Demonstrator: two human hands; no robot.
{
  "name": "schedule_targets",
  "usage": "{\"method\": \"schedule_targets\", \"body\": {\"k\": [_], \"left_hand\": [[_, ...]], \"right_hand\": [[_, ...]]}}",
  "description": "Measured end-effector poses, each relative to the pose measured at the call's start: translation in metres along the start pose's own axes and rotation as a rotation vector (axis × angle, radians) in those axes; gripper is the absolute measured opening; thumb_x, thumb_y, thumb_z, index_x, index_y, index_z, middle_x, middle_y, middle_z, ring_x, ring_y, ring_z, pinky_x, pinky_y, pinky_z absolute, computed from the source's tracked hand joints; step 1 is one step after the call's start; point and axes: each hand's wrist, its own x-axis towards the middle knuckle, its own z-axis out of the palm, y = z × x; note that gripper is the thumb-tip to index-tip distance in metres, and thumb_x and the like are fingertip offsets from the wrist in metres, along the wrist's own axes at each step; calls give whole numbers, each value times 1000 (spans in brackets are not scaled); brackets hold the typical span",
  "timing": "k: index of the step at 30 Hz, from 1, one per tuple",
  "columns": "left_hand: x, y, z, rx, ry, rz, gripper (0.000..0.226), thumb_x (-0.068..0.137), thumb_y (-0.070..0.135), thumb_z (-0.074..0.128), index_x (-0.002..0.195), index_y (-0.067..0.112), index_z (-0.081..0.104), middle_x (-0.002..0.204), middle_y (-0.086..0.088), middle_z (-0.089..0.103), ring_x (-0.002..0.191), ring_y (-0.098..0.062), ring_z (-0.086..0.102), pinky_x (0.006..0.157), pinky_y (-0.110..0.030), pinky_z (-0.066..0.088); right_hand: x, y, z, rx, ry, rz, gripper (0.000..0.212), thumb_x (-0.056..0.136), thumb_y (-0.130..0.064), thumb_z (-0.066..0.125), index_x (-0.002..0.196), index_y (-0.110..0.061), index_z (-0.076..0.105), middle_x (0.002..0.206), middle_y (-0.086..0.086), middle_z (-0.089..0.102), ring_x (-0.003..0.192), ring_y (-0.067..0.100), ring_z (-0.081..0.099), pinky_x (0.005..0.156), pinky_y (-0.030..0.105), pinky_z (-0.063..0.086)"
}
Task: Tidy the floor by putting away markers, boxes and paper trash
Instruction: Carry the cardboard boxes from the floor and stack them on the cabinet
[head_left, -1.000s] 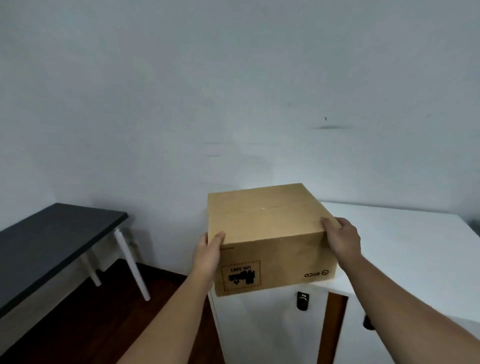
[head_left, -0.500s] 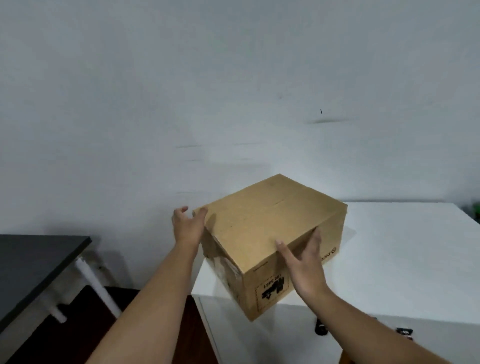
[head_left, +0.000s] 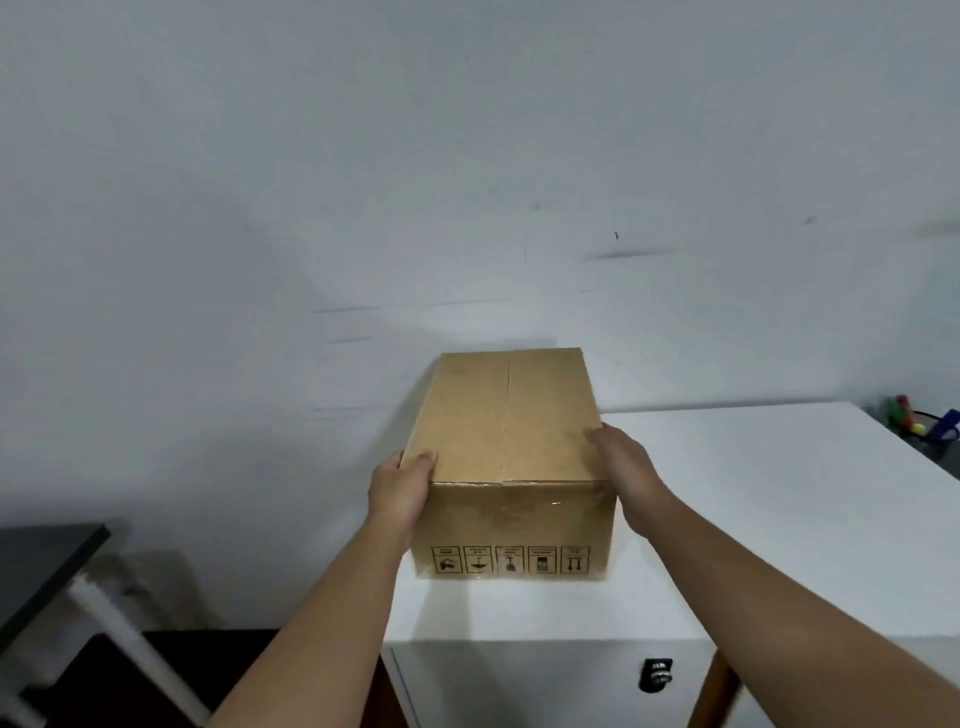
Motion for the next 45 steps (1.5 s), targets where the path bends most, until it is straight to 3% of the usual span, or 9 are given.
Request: {"method": "schedule_targets", "body": {"k": [6,11,14,17,21,25,33,38,45], "left_hand": [[17,10,18,22,74,14,28,92,31,57,111,11,63,104,-8,65,98,-28,59,88,-35,48],[27,10,14,87,29,40,29,94,32,53,113,12,63,112,-11,66,100,-29,60,87,-38,50],[21,23,12,464,67,140,41,95,35,52,128,10,54,130,-12,55,117,-32,51,93,-38,42],[7,44,24,748,196,474,54,90,32,58,139,16,43,145,-9,39,130,-30,40,107,-42,34],[-37,60,90,510,-80,625,44,88,22,57,132,16,53,134,-6,49,125,-24,45,105,-36,38],[-114,46,170,354,-497,683,31,90,17,58,120,12,62,120,-5,60,113,-18,56,95,-24,41],[-299,-34,290,630,-1210,571,35,89,25,59,123,15,59,119,-1,60,104,-16,56,84,-22,40],[-393,-102,349,853,-1367,525,40,92,27,59,130,13,54,128,-7,58,115,-21,56,93,-27,44],[-474,-197,421,1089,-1326,407,47,91,31,59,133,14,50,135,-9,53,121,-25,54,102,-37,46]], "right_hand": [[30,-8,12,-221,73,-129,27,93,-25,46,114,-19,62,97,-2,61,95,21,57,82,32,46],[35,-8,18,-299,102,-163,28,94,-26,45,114,-16,62,102,4,66,88,19,56,70,27,44],[34,-11,17,-379,114,-155,35,95,-31,45,120,-11,59,116,7,65,95,20,55,82,29,43],[22,-10,6,-353,172,-160,48,95,-41,47,131,-9,52,131,6,57,122,25,51,96,31,37],[-13,3,-41,-322,304,-179,49,96,-40,47,136,-12,49,139,4,53,131,19,46,104,27,32],[-69,28,-132,-374,518,-176,37,97,-33,48,126,-12,57,130,3,60,124,17,52,95,20,34],[-253,118,-331,-478,983,150,25,96,-25,51,109,-11,66,97,1,63,91,16,57,77,23,36],[-343,201,-433,-447,1006,416,20,92,-22,53,102,-11,67,96,7,69,83,21,63,70,32,52],[-390,304,-542,-445,812,695,31,91,-26,56,117,-10,64,117,9,68,105,26,63,79,26,42]]}}
